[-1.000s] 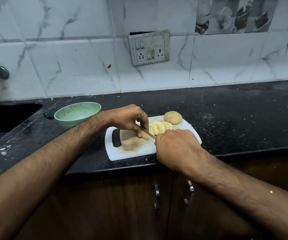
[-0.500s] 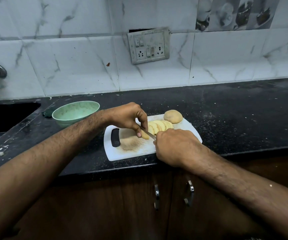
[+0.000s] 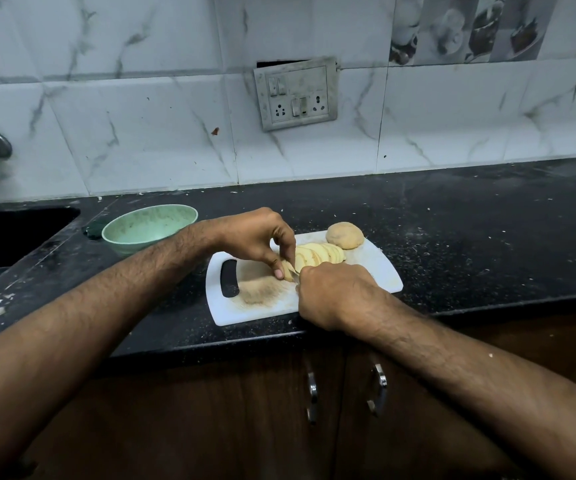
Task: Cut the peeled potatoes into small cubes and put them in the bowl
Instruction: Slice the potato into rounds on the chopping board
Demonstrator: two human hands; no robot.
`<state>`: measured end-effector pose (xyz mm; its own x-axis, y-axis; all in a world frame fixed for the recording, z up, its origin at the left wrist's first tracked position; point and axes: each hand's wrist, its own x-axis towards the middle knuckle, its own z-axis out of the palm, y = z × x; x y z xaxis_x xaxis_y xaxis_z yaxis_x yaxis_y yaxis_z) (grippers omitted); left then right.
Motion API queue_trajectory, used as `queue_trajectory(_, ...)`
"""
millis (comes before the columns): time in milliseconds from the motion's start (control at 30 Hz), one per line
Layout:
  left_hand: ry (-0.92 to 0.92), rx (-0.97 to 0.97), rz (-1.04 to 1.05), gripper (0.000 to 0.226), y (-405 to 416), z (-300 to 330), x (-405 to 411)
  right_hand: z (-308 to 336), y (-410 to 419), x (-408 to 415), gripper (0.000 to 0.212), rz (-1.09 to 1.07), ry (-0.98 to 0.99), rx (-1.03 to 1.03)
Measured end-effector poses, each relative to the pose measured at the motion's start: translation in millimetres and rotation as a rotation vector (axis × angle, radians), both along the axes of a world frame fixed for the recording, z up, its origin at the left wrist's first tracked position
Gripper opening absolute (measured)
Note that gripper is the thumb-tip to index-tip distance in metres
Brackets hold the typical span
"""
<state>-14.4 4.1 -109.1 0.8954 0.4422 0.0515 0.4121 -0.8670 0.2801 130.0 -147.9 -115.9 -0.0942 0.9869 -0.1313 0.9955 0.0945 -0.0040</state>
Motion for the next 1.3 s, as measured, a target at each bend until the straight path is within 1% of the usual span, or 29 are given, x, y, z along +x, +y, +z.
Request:
queue_trajectory(133,0.003,0.061,-0.007,0.029,-1,-3,-1,0,-10,1,0.029,0.028,-0.018,0.02)
queue_trajectory(267,-0.001,0.102,-0.018,0.03,1,-3,-2,0,-28,15,0.026,0.038,-0.004,-0.004)
queue_trajectory(500,-0.002,0.072,0.013,0.03,-5,-3,-3,2,-42,29,0.024,0.08,-0.004,0.006)
queue_trajectory(600,-0.024,0.078,0.031,0.031,-9,-6,-5,1,-32,36,0.022,0.06,0.046,-0.015)
queue_trajectory(667,-0.037,0.119,0.024,0.033,-12,-8,-8,0,-22,43,0.026,0.047,0.155,-0.084)
queue_trajectory(700,-0.051,0.14,0.025,0.035,-13,-9,-9,-1,-17,48,0.029,0.032,0.24,-0.143)
queue_trajectory(767,-0.102,0.171,0.034,0.036,-16,-12,-14,-1,-11,57,0.033,-0.07,0.52,-0.282)
queue_trajectory(800,-0.13,0.19,0.032,0.035,-18,-14,-16,0,-11,61,0.034,-0.11,0.616,-0.331)
queue_trajectory(833,-0.155,0.209,0.026,0.033,-20,-16,-17,1,-11,63,0.035,-0.108,0.637,-0.351)
queue_trajectory(867,-0.178,0.227,0.019,0.031,-22,-18,-18,1,-11,63,0.036,-0.089,0.606,-0.331)
queue_trajectory(900,-0.196,0.242,0.013,0.029,-24,-20,-19,1,-12,61,0.037,-0.052,0.518,-0.271)
queue_trajectory(1000,-0.225,0.266,0.008,0.024,-27,-26,-23,-1,-18,52,0.037,0.059,0.121,0.009)
queue_trajectory(1033,-0.23,0.265,0.014,0.023,-28,-27,-24,-1,-19,50,0.034,0.067,0.066,0.06)
queue_trajectory(1067,-0.235,0.264,0.022,0.022,-29,-29,-25,-1,-19,49,0.033,0.067,0.048,0.075)
queue_trajectory(1133,-0.25,0.264,0.041,0.02,-31,-32,-28,-2,-17,50,0.036,0.05,0.051,0.055)
queue_trajectory(1200,-0.271,0.263,0.059,0.017,-31,-35,-30,-4,-11,53,0.039,0.04,0.104,0.016)
queue_trajectory(1300,-0.27,0.321,0.09,0.013,-30,-37,-36,-6,-5,54,0.041,0.05,0.224,-0.042)
